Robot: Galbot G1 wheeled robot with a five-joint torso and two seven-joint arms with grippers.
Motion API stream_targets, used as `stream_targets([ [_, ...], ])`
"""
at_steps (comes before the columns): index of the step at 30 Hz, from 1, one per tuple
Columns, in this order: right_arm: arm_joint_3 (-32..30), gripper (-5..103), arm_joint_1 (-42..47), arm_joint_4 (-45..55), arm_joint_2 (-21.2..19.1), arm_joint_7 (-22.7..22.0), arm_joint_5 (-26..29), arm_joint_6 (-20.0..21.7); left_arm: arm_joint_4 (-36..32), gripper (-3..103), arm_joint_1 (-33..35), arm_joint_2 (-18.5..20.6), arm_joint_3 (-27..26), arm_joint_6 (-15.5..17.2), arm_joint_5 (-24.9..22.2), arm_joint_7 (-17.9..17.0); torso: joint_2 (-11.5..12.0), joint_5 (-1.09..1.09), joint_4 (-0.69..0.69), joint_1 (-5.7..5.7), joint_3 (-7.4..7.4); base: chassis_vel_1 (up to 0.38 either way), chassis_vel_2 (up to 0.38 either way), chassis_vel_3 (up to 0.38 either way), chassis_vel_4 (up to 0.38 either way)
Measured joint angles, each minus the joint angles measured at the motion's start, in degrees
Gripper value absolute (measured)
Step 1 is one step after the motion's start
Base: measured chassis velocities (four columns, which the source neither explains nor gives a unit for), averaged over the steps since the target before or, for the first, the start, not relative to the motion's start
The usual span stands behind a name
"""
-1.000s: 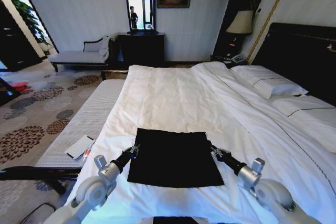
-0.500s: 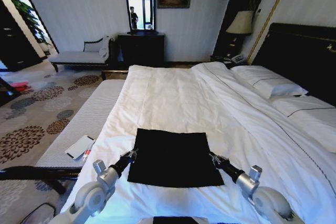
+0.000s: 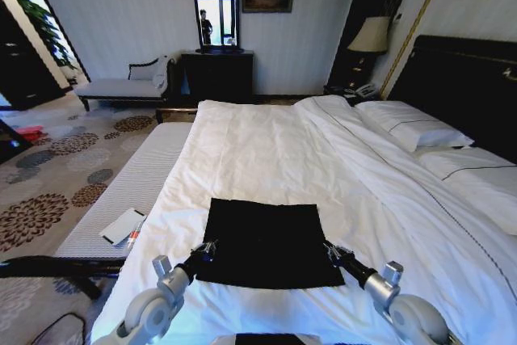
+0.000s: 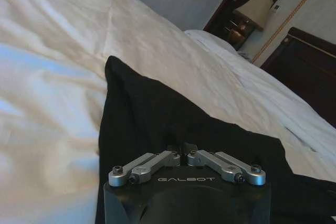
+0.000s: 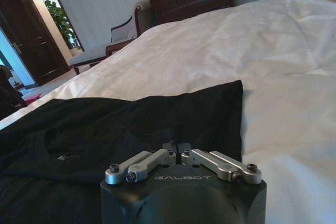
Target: Fold the clothes on the bed.
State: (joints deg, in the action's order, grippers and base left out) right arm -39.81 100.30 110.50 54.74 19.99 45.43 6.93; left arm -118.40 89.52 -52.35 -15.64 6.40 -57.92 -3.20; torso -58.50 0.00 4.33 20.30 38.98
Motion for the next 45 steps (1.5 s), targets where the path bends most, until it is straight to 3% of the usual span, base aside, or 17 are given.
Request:
stream_targets([
  [26,-0.51,0,3.1,0.07,0.97,-0.03,-2.71,-0.78,0.65,1,3.41,-0.42,-0.19,0.23,3.06,-1.01,0.0,0.0,0.0,0.0,0.0,0.0,0.0,0.0,0.0],
  [27,-0.67,-3,3.48,0.3,1.04,-0.04,-2.93,-0.86,0.65,6,3.55,-0.36,-0.34,0.3,3.16,-1.16,0.0,-0.01,0.0,0.0,0.0,0.0,0.0,0.0,0.0],
  [28,-0.92,7,4.03,0.64,1.2,-0.04,-3.31,-0.93,0.61,11,3.83,-0.31,-0.58,0.4,3.36,-1.34,0.0,-0.01,0.0,0.0,0.0,0.0,0.0,0.0,0.0],
  [30,-1.03,7,4.28,0.85,1.3,-0.04,-3.47,-0.95,0.51,16,3.93,-0.32,-0.69,0.46,3.51,-1.4,0.0,-0.01,0.0,0.0,0.0,0.0,0.0,0.0,0.0],
  [33,-1.65,22,4.84,1.54,1.67,-0.44,-3.5,-0.97,-0.22,27,4.33,-0.74,-1.47,0.66,4.12,-2.01,0.0,-0.01,0.0,0.0,0.0,0.0,0.0,0.0,0.0],
  [35,-1.86,22,5.0,1.76,1.71,-0.57,-3.38,-0.96,-0.55,32,4.54,-0.83,-1.81,0.75,4.2,-2.17,0.0,-0.01,0.0,0.0,0.0,0.0,0.0,0.0,0.0],
  [39,-3.62,45,6.33,3.77,1.72,-0.79,-2.23,-0.85,-2.5,49,4.98,-0.44,-4.41,0.92,5.55,-2.17,0.0,0.0,-0.01,0.0,0.0,0.0,0.0,0.0,0.0],
  [41,-4.17,45,6.61,4.37,1.69,-0.86,-1.69,-0.75,-3.2,54,4.74,-0.08,-5.01,1.03,5.55,-2.32,0.0,-0.01,0.0,0.0,0.0,0.0,0.0,0.0,0.0],
  [44,-5.81,61,7.45,5.51,1.33,-0.99,-0.41,-0.53,-6.24,70,4.51,0.84,-6.47,1.72,4.17,-3.33,0.0,-0.01,0.01,0.0,0.0,0.0,0.0,0.0,0.0],
  [45,-6.2,67,7.5,5.58,1.17,-1.03,-0.05,-0.52,-6.8,70,4.59,0.86,-6.72,1.82,4.0,-3.43,0.0,-0.01,0.01,0.0,0.0,0.0,0.0,0.0,0.0],
])
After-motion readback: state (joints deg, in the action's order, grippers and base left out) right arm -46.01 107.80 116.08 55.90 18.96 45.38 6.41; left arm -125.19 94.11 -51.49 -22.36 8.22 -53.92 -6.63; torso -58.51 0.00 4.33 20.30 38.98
